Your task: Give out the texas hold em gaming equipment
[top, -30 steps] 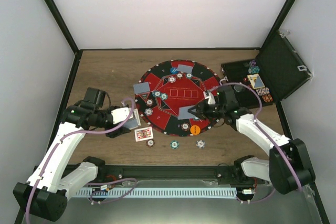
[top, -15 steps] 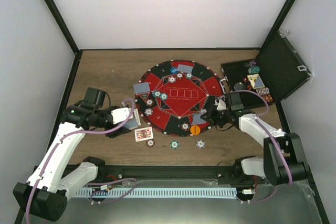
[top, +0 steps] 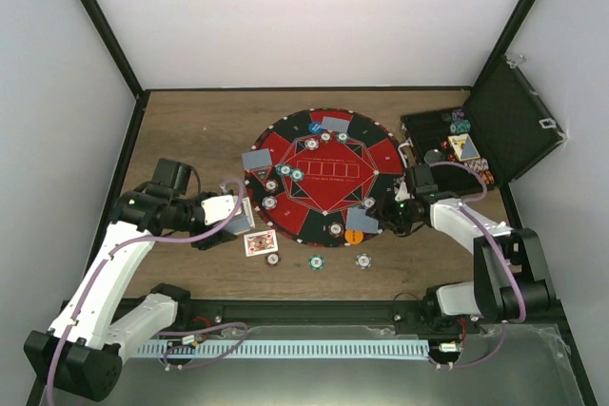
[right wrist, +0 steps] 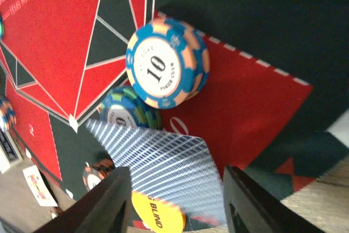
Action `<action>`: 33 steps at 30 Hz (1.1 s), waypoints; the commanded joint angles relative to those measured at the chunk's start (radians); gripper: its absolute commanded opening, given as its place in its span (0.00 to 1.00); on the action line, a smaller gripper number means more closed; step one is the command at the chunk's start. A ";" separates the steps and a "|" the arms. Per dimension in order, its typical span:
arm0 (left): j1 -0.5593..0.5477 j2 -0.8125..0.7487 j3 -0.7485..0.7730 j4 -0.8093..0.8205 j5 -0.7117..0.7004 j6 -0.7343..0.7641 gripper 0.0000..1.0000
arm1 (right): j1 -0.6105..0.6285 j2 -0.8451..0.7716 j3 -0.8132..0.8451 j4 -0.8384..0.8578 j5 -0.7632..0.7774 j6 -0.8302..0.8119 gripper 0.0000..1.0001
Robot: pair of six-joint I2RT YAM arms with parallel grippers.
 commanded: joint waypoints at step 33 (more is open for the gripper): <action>0.002 -0.003 0.015 -0.005 0.039 0.002 0.04 | 0.730 0.291 0.512 0.486 -0.259 0.365 0.89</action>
